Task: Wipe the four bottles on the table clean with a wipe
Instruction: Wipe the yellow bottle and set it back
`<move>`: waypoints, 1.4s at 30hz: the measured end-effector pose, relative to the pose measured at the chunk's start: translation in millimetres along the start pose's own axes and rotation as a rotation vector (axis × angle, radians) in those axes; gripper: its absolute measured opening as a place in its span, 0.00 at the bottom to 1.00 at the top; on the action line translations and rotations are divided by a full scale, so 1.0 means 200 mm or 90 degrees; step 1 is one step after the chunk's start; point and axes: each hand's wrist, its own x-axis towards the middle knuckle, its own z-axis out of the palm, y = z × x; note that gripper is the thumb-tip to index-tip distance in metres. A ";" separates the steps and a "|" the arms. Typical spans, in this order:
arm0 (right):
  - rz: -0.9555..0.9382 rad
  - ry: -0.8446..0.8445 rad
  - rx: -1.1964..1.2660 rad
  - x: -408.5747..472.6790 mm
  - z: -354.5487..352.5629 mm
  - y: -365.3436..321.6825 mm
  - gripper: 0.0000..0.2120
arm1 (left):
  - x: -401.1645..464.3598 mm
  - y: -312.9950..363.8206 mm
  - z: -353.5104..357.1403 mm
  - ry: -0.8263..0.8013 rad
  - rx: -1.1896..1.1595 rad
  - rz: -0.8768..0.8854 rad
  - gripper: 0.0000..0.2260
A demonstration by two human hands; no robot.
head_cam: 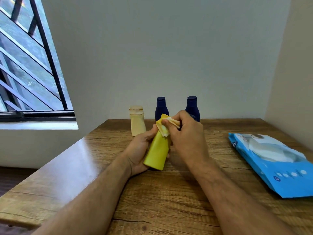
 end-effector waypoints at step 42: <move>0.050 -0.127 0.034 0.00 0.00 0.00 0.11 | -0.02 0.04 0.00 0.036 -0.110 0.056 0.28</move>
